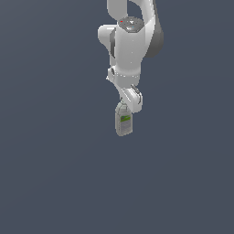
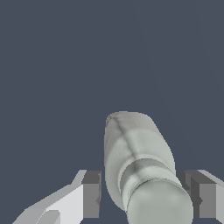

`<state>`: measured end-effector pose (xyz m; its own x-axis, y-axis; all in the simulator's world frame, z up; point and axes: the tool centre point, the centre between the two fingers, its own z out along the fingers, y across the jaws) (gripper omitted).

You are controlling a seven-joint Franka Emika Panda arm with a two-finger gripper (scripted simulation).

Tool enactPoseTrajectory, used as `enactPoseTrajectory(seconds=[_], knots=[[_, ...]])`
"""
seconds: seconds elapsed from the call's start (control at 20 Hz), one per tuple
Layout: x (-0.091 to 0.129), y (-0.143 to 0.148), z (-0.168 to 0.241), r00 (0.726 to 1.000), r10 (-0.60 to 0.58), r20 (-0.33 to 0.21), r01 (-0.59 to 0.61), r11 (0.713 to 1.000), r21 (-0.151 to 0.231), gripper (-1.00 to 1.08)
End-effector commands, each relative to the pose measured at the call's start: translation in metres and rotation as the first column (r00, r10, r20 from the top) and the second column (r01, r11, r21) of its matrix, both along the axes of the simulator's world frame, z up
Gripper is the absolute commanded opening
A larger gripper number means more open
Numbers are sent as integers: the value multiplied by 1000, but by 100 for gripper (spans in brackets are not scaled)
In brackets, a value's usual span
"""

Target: Pick up the object and move it to a goal position.

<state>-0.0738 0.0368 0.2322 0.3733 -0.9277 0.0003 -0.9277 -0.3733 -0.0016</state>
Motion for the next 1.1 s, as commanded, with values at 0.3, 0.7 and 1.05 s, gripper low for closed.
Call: enactPoseTrajectory(seconds=[0.3, 0.7, 1.05], knots=[[0, 0, -2, 1000, 0, -2, 0, 1000, 0, -100], [1, -9, 1, 1000, 0, 2, 0, 1000, 0, -100], [3, -51, 4, 1000, 0, 1, 0, 1000, 0, -100]])
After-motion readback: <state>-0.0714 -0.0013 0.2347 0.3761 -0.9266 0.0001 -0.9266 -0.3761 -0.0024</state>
